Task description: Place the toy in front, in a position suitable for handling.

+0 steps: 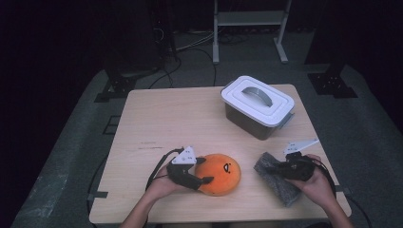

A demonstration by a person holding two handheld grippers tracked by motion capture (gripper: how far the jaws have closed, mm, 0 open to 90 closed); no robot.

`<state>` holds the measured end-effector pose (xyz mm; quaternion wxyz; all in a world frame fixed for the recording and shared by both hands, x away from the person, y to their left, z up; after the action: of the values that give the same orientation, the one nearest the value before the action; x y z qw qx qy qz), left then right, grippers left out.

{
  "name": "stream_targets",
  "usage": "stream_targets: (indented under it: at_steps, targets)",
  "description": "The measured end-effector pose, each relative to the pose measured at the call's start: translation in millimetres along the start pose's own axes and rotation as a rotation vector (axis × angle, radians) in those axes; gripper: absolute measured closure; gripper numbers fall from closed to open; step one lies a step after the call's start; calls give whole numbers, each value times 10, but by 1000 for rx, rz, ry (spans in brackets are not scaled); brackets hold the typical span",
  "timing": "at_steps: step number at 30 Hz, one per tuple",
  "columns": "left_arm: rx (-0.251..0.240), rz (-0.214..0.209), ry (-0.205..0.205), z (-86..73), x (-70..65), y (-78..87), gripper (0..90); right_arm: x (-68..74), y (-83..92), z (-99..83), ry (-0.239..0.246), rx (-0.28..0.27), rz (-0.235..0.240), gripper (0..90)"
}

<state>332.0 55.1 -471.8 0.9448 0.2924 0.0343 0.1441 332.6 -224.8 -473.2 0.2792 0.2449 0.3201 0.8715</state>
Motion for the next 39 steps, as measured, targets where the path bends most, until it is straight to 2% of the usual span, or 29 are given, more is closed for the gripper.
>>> stream_targets:
  at_steps: [3,8,13,15,19,24,29,32,34,37,39]
  targets:
    - [2,0,-3,2,-1,0,266,175,74,205,50,-53,32,800]
    - [7,4,-12,21,-9,-11,266,553,103,521,133,-129,124,799]
    - [2,6,-15,55,-25,-40,266,845,-111,697,205,-138,183,796]
    - [0,7,-14,56,-26,-42,266,899,-232,726,215,-133,186,795]
    - [3,2,-6,34,-12,-35,267,890,-436,685,227,-96,171,793]
    - [-4,-4,7,18,7,-27,268,832,-421,609,230,-105,156,790]
    - [-5,-12,39,-26,46,-4,270,636,-359,428,163,-101,142,789]
    - [0,-31,71,-56,77,19,271,516,-351,366,138,-91,115,787]
    - [4,-34,72,-84,91,37,271,450,-354,337,114,-81,102,787]
    - [1,-31,76,-100,95,43,271,479,-311,351,117,-99,107,787]
    - [2,-32,79,-99,98,37,271,568,-266,401,130,-136,138,786]
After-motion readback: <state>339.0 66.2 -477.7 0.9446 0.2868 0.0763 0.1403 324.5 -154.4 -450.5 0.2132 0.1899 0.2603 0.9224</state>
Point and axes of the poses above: each handheld gripper's, and its own axes: y roughly backward along the jaws, z roughly out of its top, x roughly to its left, the point moved 7 cm from there along -y, roughly forward along the jaws, and after that the axes turned 4 degrees about -y, right-handed, at the moved point
